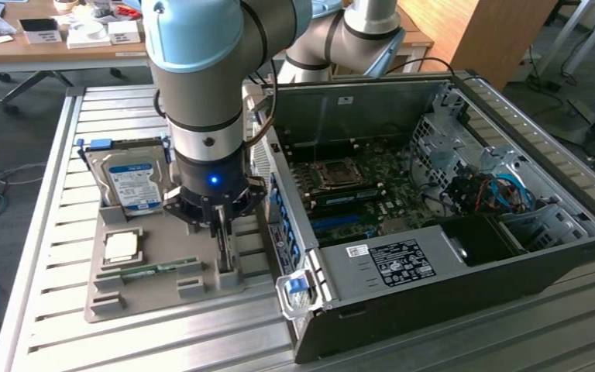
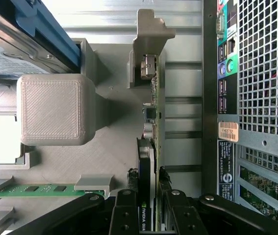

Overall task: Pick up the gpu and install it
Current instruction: 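Pick up the gpu and move the gpu toward the slot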

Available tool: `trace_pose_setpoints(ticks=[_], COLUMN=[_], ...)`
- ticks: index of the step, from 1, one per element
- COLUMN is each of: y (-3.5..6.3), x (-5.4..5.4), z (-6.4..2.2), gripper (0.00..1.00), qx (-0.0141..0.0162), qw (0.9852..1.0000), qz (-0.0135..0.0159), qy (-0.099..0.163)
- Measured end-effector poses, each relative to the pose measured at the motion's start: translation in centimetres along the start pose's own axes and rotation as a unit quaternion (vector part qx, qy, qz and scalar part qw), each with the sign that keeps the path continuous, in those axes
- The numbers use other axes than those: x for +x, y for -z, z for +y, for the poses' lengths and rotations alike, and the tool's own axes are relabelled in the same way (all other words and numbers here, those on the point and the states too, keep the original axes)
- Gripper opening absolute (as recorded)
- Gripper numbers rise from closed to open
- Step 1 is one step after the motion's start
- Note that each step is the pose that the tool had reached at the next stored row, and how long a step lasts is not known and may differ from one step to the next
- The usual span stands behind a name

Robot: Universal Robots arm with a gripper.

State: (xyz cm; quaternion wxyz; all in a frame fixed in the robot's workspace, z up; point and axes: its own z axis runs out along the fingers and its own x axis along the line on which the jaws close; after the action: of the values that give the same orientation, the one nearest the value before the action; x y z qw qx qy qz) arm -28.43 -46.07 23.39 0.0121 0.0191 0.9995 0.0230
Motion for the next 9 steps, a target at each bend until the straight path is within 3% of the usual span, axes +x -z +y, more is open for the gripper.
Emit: trace_pose_setpoints(ticks=[9], y=[0.91], x=[-0.02], z=[0.04], gripper=[0.27], qx=[-0.0001], qw=[1.0], qz=[0.0], qy=[0.0])
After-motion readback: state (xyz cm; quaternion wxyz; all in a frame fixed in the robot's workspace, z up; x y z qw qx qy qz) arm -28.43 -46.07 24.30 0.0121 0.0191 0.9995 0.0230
